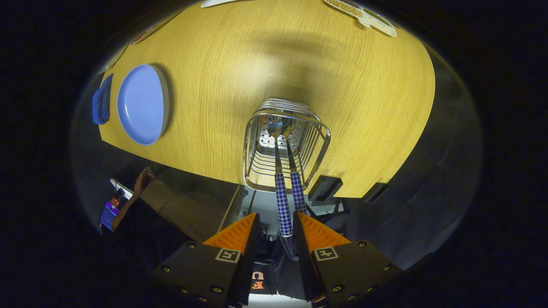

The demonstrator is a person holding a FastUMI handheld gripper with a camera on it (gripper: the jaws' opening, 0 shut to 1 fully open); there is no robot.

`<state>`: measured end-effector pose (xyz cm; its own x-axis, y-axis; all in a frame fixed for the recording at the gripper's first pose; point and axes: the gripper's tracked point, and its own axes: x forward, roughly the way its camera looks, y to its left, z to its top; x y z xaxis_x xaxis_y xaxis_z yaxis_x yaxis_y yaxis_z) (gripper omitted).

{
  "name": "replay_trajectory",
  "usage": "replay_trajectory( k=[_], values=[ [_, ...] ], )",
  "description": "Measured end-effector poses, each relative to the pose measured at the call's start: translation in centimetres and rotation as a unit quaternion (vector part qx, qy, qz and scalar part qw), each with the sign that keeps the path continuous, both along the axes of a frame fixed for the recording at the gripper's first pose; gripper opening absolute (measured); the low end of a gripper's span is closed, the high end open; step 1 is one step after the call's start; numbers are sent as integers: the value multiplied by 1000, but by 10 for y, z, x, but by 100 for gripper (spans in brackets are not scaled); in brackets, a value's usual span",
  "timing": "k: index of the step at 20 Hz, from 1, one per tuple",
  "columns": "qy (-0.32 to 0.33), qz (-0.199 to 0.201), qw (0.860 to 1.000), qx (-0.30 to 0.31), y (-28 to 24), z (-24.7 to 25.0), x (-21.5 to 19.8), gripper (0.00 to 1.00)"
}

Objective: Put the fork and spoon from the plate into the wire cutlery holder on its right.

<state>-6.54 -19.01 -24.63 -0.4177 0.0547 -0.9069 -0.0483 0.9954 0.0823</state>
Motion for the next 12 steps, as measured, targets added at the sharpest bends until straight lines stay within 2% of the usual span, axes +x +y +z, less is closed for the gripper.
replay_trajectory(
  k=[3,5,8,10,12],
  values=[
    [-57,6,998,-4,-1,18,0,99],
    [-98,7,995,-15,-3,29,-7,98],
    [-159,-21,987,-10,2,40,-34,98],
    [-213,-47,976,-25,-2,48,-48,98],
    [-276,-75,958,-38,-2,58,-55,98]
  ],
)
